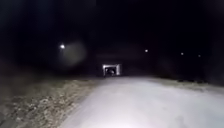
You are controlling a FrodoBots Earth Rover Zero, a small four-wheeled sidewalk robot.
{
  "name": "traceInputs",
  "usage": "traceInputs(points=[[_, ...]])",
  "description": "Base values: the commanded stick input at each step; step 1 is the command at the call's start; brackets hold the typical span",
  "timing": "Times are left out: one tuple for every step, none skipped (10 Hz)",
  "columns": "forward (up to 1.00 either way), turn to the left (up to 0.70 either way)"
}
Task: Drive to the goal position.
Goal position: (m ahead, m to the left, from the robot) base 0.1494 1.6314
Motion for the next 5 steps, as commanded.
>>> traceInputs(points=[[0.00,0.00],[0.00,0.00],[0.00,0.00],[0.00,0.00],[0.00,0.00]])
